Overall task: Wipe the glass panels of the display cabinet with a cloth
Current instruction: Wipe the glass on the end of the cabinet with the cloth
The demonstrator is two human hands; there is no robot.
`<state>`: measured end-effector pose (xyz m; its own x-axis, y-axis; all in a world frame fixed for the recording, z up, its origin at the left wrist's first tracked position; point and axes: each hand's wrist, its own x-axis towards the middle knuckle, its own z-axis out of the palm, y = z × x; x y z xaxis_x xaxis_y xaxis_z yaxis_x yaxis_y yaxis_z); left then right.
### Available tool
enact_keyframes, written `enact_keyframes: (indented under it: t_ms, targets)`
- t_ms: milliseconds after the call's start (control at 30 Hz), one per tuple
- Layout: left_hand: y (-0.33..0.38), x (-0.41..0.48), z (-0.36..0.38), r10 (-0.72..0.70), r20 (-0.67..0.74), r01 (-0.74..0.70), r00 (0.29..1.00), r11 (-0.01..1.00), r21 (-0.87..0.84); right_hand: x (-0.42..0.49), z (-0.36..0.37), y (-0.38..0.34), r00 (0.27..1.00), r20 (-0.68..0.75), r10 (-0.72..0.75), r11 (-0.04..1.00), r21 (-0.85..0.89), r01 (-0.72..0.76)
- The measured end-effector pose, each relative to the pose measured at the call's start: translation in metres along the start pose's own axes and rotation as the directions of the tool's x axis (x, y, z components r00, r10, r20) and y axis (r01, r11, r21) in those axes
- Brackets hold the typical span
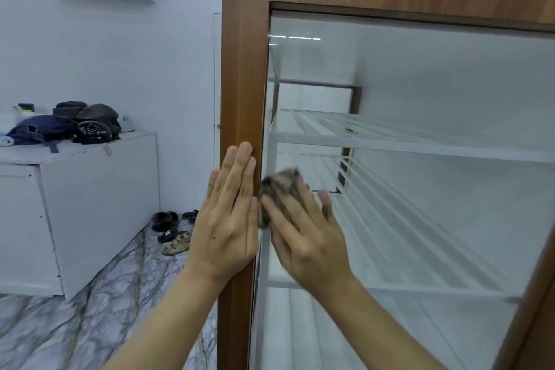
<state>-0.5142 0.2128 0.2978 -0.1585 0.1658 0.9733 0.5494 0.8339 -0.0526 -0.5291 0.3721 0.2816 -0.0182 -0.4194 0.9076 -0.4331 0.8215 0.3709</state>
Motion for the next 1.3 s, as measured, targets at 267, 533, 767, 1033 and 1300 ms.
enact_keyframes:
  t_ms: [267, 533, 767, 1033, 1300]
  targets:
    - [-0.001, -0.001, 0.001, -0.01, -0.014, 0.009, 1.0, 1.0, -0.013, -0.025, 0.007, -0.017, 0.996, 0.001, 0.095, 0.992, 0.084, -0.094]
    - [0.005, 0.0, 0.004, -0.035, -0.051, 0.035, 0.998, 0.999, -0.003, -0.015, 0.004, -0.007, 0.998, -0.06, 0.03, 0.999, 0.017, -0.029]
    - [0.008, -0.002, 0.0, -0.055, -0.058, 0.055, 0.997, 0.998, 0.002, -0.079, 0.011, -0.03, 1.0, 0.022, -0.001, 0.998, 0.059, 0.0]
    - [0.01, -0.022, 0.011, -0.063, -0.149, 0.076, 0.987, 0.994, 0.082, 0.005, 0.011, -0.011, 0.973, -0.187, 0.135, 0.989, 0.082, -0.121]
    - [0.005, -0.075, 0.026, -0.025, -0.175, 0.041, 0.984, 0.995, 0.089, -0.128, 0.026, -0.047, 0.995, -0.09, -0.053, 0.999, 0.009, 0.054]
